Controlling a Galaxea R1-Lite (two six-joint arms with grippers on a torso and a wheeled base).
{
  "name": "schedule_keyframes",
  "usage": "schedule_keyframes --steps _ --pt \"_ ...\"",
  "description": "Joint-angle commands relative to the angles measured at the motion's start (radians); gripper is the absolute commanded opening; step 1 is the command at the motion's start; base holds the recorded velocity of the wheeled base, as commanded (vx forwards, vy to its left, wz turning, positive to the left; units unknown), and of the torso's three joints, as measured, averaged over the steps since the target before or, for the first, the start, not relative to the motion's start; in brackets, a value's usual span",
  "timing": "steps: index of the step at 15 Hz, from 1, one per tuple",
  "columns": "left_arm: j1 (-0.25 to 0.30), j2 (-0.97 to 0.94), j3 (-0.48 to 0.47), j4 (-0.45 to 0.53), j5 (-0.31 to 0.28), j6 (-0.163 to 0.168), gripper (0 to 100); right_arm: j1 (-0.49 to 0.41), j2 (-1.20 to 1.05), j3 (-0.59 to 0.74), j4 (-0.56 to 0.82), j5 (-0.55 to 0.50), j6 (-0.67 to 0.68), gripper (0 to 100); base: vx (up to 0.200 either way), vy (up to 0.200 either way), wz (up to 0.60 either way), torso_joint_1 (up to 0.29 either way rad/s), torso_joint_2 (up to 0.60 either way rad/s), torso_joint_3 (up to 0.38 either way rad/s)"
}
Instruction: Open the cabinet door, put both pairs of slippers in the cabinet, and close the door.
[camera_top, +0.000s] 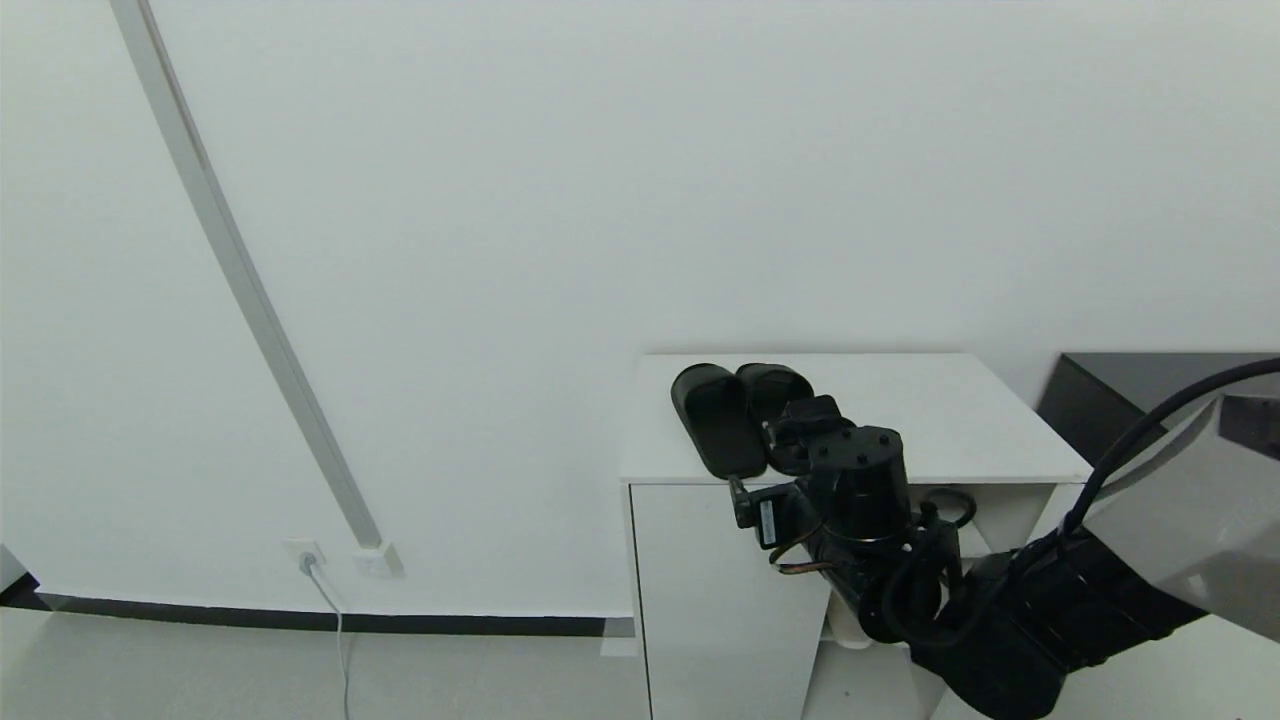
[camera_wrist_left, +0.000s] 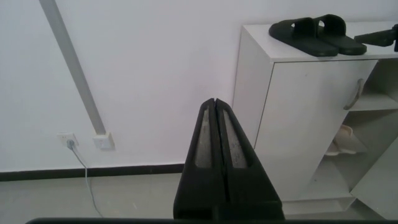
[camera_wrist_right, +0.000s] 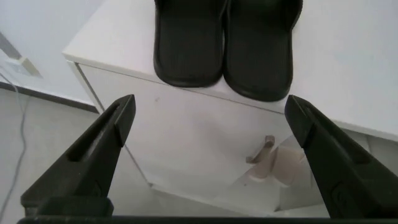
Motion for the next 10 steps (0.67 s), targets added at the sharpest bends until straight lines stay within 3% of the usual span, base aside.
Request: schedule_keyframes --steps 1,2,10 --pt "0.000 0.000 0.000 0.000 0.000 0.000 0 -0.001 -0.023 -0.044 0.044 0.000 0.027 100 0.000 0.000 0.00 0.000 0.00 0.000" --pt "0.000 0.000 0.000 0.000 0.000 -0.001 0 0.001 -0.023 -0.043 0.046 0.000 0.029 100 0.000 0.000 0.00 0.000 0.00 0.000" --pt "0.000 0.002 0.000 0.000 0.000 -0.001 0 0.002 -0.020 -0.032 0.044 0.001 0.030 100 0.200 0.000 0.00 0.004 0.00 0.002"
